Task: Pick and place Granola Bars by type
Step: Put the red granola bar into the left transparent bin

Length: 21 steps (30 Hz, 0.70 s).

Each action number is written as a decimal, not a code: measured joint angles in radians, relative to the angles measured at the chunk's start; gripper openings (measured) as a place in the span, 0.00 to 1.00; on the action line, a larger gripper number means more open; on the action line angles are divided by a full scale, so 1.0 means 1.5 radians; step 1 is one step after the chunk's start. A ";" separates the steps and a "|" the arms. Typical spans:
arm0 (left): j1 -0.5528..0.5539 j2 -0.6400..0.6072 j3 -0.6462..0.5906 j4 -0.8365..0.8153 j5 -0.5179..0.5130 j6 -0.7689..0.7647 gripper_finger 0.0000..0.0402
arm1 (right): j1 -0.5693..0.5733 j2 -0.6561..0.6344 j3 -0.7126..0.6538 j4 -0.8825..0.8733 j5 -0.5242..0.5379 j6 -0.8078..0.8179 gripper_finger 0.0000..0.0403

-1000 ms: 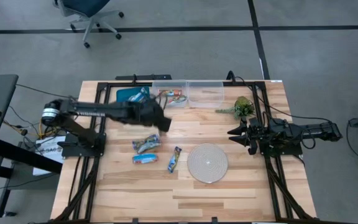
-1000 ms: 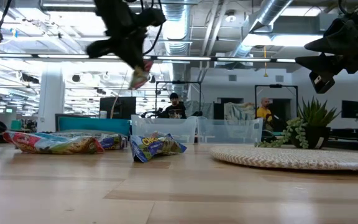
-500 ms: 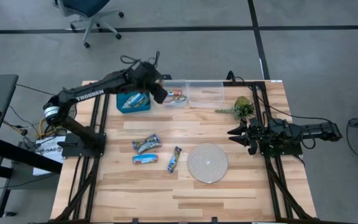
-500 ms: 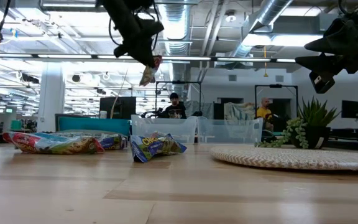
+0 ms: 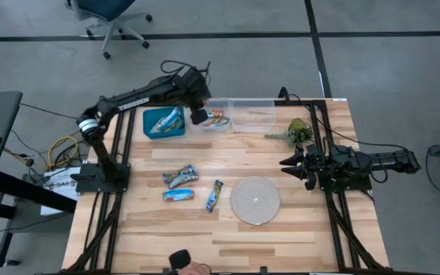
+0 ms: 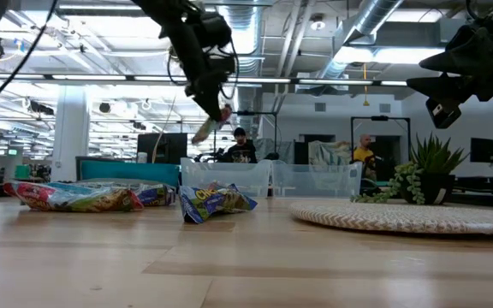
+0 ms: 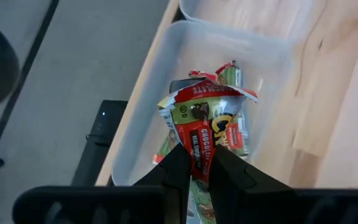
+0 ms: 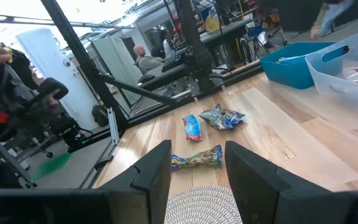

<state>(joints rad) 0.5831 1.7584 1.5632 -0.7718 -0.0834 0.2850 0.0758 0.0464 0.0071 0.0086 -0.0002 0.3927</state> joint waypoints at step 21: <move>0.000 0.042 0.026 0.020 -0.042 0.099 0.09 | 0.000 0.000 0.000 0.000 0.000 0.000 0.35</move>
<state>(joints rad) 0.5827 1.8214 1.6024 -0.7418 -0.1467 0.4335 0.0760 0.0464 0.0068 0.0086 -0.0005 0.3927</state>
